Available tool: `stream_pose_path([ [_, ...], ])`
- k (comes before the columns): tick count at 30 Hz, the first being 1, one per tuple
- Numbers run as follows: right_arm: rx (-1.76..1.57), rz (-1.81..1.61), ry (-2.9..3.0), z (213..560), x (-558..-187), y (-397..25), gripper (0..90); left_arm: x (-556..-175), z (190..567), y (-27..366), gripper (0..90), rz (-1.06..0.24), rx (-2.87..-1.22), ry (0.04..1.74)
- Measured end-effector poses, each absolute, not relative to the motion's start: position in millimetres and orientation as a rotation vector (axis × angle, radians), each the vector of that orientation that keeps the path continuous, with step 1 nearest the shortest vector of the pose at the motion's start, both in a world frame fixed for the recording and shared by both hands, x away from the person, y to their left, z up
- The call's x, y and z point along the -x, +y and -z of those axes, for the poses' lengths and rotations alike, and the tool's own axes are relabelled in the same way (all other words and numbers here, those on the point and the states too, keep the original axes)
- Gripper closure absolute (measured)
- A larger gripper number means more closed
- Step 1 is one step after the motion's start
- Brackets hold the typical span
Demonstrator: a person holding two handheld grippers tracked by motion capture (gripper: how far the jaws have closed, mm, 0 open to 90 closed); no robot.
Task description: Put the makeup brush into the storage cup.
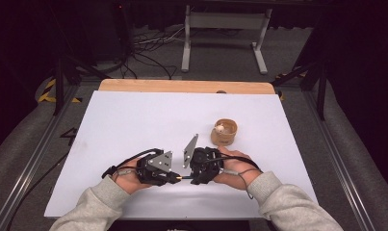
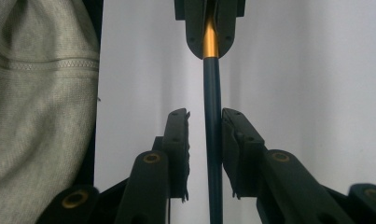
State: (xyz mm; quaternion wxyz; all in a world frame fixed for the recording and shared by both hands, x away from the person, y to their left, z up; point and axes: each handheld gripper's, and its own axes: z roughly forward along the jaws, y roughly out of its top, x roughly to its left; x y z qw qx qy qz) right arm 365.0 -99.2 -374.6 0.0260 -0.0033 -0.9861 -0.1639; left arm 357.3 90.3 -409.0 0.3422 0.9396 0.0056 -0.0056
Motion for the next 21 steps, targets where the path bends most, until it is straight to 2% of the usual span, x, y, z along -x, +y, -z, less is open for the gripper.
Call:
stream_pose_path([
  [7,-0.012,0.484,-3.053,376.7,-365.8,-98.1,82.4,-356.4,409.3,88.6,84.3,0.019,-2.445,0.003],
  [21,-0.004,0.451,-3.067,375.7,-363.7,-96.2,83.9,-357.3,409.4,89.8,84.1,0.026,-2.430,0.011],
])
